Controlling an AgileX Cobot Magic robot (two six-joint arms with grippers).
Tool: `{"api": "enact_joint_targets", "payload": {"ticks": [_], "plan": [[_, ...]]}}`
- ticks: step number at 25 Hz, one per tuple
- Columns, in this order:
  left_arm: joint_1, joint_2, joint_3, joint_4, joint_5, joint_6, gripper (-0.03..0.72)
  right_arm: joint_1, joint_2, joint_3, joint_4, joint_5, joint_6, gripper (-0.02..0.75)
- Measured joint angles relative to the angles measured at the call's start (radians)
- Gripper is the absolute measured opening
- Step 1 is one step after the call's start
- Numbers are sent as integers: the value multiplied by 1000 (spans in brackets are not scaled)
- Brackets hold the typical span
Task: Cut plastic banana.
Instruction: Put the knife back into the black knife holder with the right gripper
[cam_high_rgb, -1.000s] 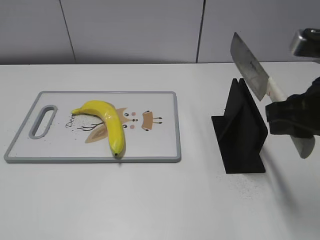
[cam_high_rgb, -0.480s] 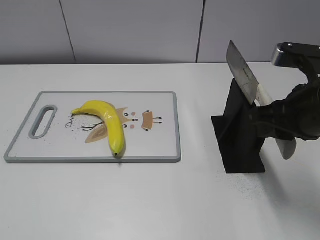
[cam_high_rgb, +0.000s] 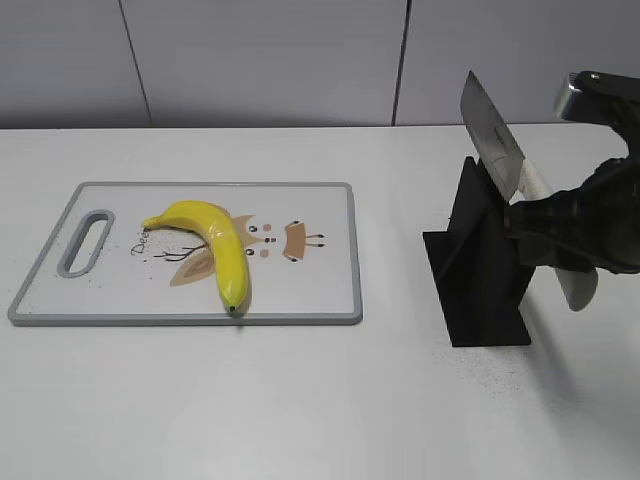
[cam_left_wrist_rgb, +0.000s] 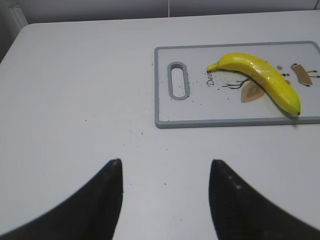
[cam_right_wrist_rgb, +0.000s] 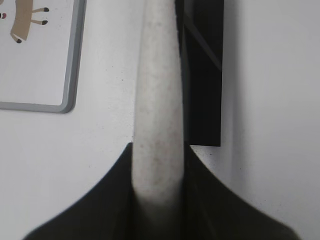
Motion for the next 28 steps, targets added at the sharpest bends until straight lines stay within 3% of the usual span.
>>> {"api": "enact_joint_targets", "payload": {"ticks": [21, 23, 27, 28], "plan": [[0, 0, 0, 0, 0, 0, 518, 0, 87, -1, -11, -3, 5, 166], [0, 0, 0, 0, 0, 0, 518, 0, 87, -1, -12, -8, 5, 244], [0, 0, 0, 0, 0, 0, 517, 0, 74, -1, -14, -10, 5, 562], [0, 0, 0, 0, 0, 0, 518, 0, 63, -1, -15, -10, 4, 606]]}}
